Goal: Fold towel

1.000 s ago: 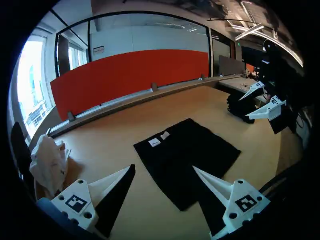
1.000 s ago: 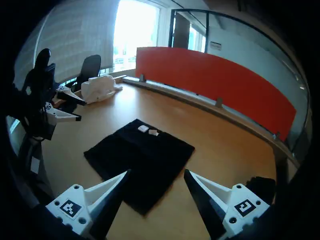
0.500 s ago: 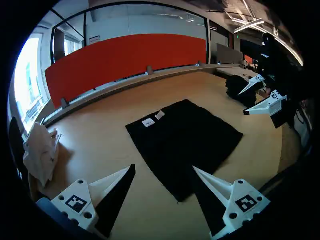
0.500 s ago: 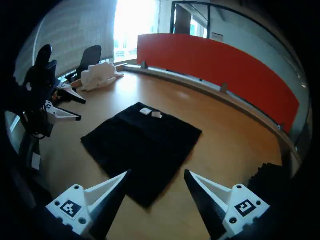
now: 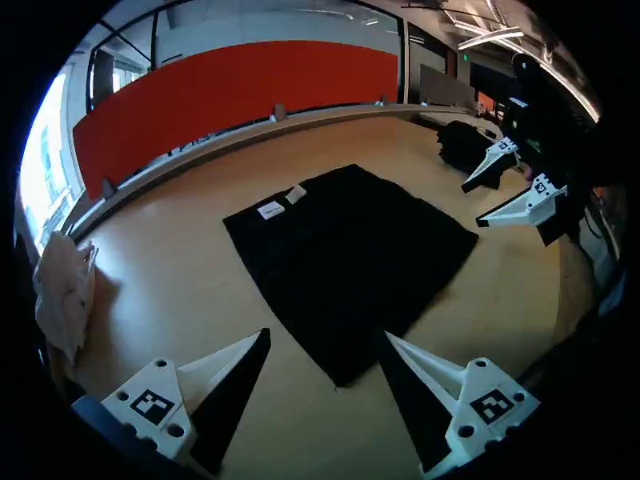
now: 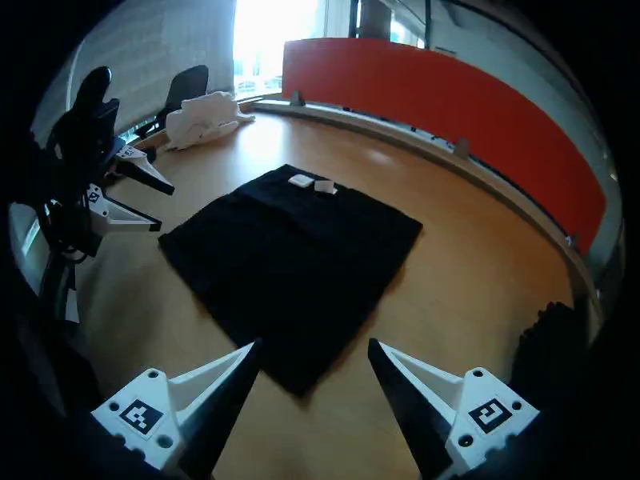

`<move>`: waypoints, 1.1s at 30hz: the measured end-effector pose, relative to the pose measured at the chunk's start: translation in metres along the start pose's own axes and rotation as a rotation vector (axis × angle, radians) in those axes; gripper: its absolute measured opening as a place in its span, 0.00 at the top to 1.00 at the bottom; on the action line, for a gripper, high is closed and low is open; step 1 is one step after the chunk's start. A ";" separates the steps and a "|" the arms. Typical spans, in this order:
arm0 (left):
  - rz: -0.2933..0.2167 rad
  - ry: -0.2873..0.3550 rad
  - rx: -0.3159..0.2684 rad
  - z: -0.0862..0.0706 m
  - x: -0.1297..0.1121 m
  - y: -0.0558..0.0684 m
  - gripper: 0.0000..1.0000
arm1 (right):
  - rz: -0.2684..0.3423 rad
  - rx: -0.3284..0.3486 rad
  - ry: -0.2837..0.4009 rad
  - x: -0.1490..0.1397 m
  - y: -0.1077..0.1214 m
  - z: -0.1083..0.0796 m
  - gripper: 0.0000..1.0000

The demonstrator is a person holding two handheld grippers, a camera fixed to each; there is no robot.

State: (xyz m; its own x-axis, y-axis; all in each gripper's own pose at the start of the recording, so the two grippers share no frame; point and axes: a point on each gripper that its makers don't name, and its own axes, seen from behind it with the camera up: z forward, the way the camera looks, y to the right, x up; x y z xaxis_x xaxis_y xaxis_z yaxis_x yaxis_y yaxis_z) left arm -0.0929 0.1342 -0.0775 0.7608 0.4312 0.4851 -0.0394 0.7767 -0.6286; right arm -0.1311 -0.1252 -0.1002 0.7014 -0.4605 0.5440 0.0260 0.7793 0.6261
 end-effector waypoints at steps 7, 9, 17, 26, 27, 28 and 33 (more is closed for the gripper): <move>-0.003 -0.039 -0.019 0.008 -0.016 0.006 0.05 | 0.004 0.016 -0.041 -0.019 -0.002 0.010 0.00; -0.006 -0.048 -0.023 0.010 -0.020 0.008 0.05 | 0.004 0.020 -0.051 -0.023 -0.003 0.012 0.00; -0.009 -0.079 -0.042 0.015 -0.031 0.013 0.05 | -0.007 0.027 -0.076 -0.035 -0.004 0.015 0.00; 0.003 -0.111 -0.055 0.018 -0.041 0.017 0.06 | -0.016 0.033 -0.095 -0.042 -0.003 0.015 0.00; 0.004 -0.114 -0.056 0.018 -0.042 0.018 0.05 | -0.016 0.033 -0.097 -0.043 -0.002 0.015 0.00; 0.005 -0.118 -0.056 0.019 -0.043 0.018 0.05 | -0.017 0.034 -0.098 -0.043 -0.002 0.015 0.00; 0.007 -0.125 -0.054 0.020 -0.045 0.018 0.06 | -0.021 0.039 -0.103 -0.046 -0.003 0.016 0.00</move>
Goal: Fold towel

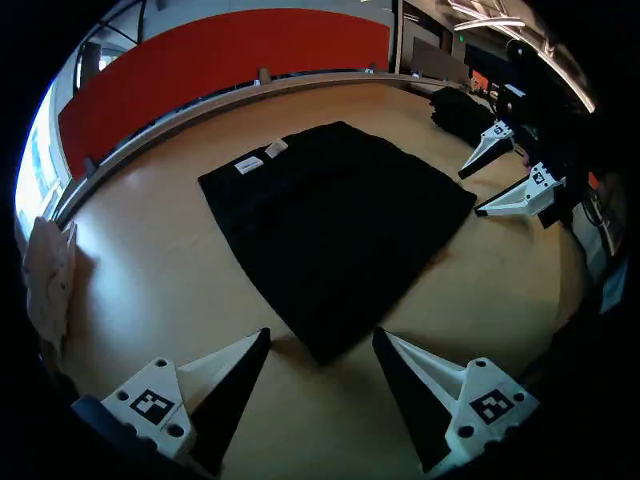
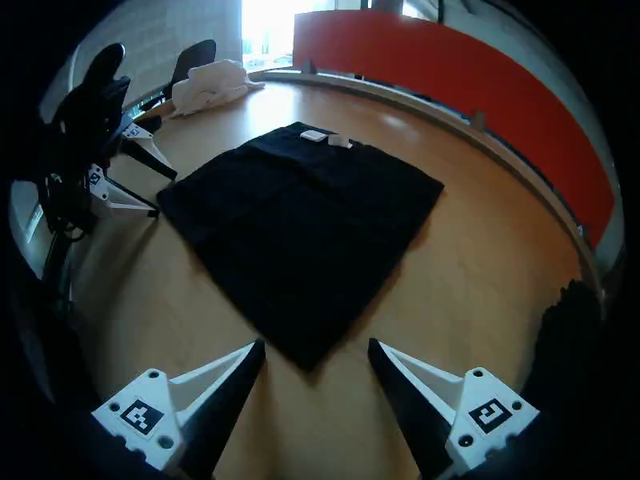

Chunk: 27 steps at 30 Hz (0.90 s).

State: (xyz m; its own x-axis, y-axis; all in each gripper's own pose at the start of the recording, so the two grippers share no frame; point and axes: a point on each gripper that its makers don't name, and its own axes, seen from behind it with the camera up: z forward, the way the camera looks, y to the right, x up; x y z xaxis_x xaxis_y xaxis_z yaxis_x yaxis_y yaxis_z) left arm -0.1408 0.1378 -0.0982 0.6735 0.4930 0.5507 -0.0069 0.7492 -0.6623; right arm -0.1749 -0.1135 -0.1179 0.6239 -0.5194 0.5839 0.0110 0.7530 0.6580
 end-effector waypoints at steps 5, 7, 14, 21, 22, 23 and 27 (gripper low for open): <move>-0.003 -0.007 0.001 0.000 0.000 0.000 0.05 | 0.006 0.011 0.000 0.000 -0.002 0.000 0.02; -0.002 -0.009 0.002 0.000 0.000 0.000 0.05 | 0.011 0.016 0.001 -0.001 -0.002 -0.001 0.03; 0.002 -0.019 0.001 0.000 -0.001 0.001 0.05 | 0.024 0.025 0.007 -0.002 -0.004 -0.001 0.06; 0.004 -0.031 -0.001 0.000 -0.001 0.002 0.06 | 0.023 0.028 0.004 -0.002 -0.004 -0.001 0.14; 0.003 -0.033 0.000 -0.001 -0.001 0.002 0.06 | 0.025 0.028 0.003 -0.002 -0.003 -0.001 0.16; 0.003 -0.035 0.000 -0.001 -0.001 0.002 0.06 | 0.026 0.028 0.001 -0.002 -0.003 0.000 0.18; 0.001 -0.039 0.002 -0.001 -0.001 0.003 0.09 | 0.023 0.031 0.001 -0.002 -0.003 0.000 0.29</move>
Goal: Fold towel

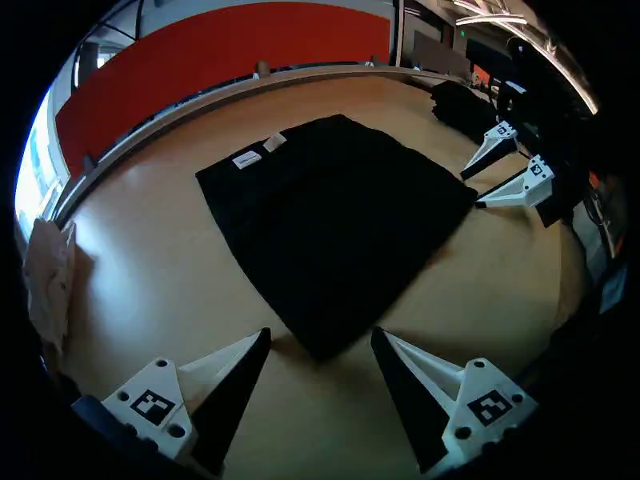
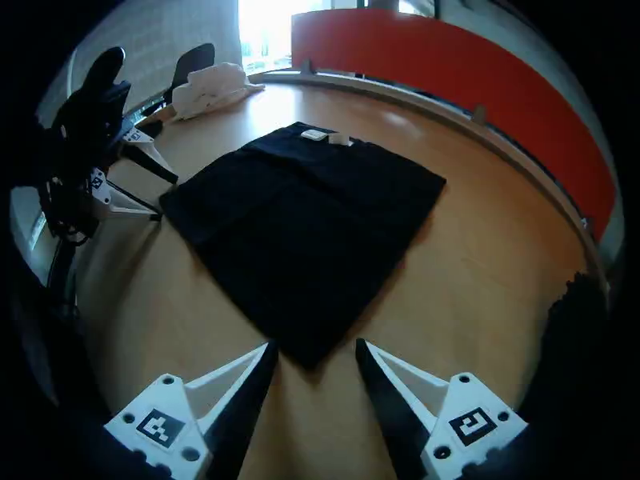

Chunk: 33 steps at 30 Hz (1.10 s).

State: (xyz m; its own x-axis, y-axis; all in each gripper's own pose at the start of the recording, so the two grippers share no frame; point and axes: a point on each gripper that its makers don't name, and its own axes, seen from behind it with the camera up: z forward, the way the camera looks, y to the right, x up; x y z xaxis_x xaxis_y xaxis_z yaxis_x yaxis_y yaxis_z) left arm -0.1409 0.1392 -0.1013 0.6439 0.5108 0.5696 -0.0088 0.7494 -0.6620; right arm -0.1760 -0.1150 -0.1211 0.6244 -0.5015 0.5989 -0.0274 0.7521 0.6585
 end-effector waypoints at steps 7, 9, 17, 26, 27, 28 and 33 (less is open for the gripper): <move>-0.007 -0.004 0.004 0.000 0.000 0.005 0.21 | -0.003 0.005 0.001 0.000 -0.002 0.000 0.38; -0.010 -0.006 0.006 0.000 -0.001 0.006 0.23 | -0.005 0.007 0.001 0.001 -0.002 0.000 0.43; -0.015 -0.015 0.007 0.000 -0.001 0.009 0.31 | -0.012 0.016 0.003 0.001 -0.005 0.000 0.62; -0.030 -0.023 0.013 0.001 -0.002 0.010 0.51 | 0.001 0.019 0.001 0.001 -0.006 -0.001 0.82; -0.033 -0.025 0.019 0.001 -0.002 0.009 0.61 | 0.006 0.020 0.000 0.001 -0.006 -0.002 0.83; -0.036 -0.027 0.026 0.001 -0.002 0.007 0.71 | 0.011 0.020 -0.002 0.001 -0.006 -0.002 0.84; -0.045 -0.029 0.035 0.000 -0.002 0.007 0.81 | 0.033 0.027 -0.007 0.001 -0.007 -0.003 0.85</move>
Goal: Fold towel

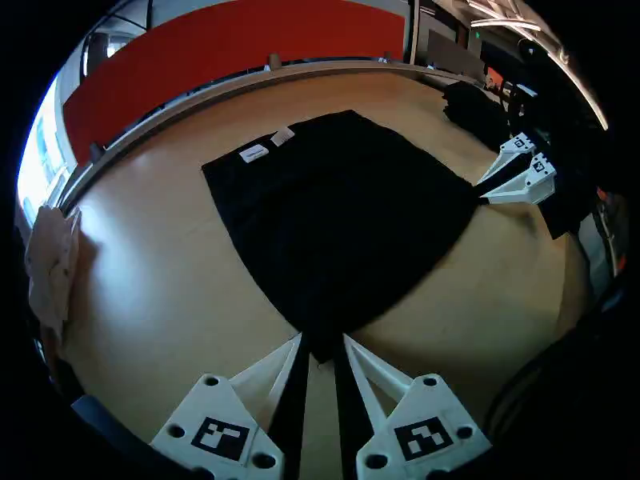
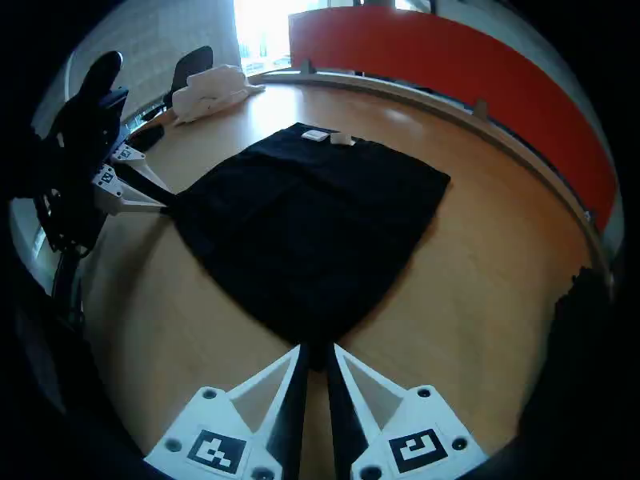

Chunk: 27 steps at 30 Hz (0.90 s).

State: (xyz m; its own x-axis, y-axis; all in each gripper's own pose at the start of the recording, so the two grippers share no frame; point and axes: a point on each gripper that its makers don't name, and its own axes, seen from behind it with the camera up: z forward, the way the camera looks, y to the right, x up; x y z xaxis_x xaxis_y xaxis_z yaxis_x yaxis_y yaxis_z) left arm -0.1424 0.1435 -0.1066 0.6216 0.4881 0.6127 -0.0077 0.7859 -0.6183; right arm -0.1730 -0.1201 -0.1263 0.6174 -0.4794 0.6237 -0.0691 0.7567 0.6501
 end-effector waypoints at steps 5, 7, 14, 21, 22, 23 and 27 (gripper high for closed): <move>0.000 0.002 -0.003 -0.001 0.001 0.000 0.83 | 0.010 0.007 0.003 0.001 -0.003 -0.001 0.86; -0.010 0.001 -0.005 -0.002 0.001 -0.001 0.83 | 0.010 0.007 0.006 0.001 -0.004 -0.003 0.86; -0.028 -0.005 -0.011 -0.005 0.002 0.000 0.83 | 0.021 0.008 0.022 0.007 -0.006 -0.008 0.86; -0.040 0.005 0.001 -0.016 0.010 -0.001 0.83 | 0.016 0.006 0.051 0.020 -0.007 -0.018 0.86; -0.044 0.007 0.003 -0.019 0.011 -0.001 0.83 | 0.015 0.005 0.055 0.023 -0.007 -0.019 0.86; -0.048 0.009 0.005 -0.021 0.013 -0.001 0.83 | 0.013 0.005 0.061 0.025 -0.007 -0.021 0.86; -0.066 0.021 0.008 -0.032 0.020 0.000 0.83 | 0.009 0.001 0.077 0.034 -0.008 -0.030 0.86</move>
State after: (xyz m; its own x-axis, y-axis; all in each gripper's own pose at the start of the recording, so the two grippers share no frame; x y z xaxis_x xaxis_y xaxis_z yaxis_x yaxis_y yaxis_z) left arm -0.1051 0.1411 -0.1101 0.6373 0.4275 0.6412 0.0274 0.8189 -0.5732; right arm -0.1282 -0.1291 -0.1232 0.6756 -0.4368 0.5939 -0.0754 0.7604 0.6450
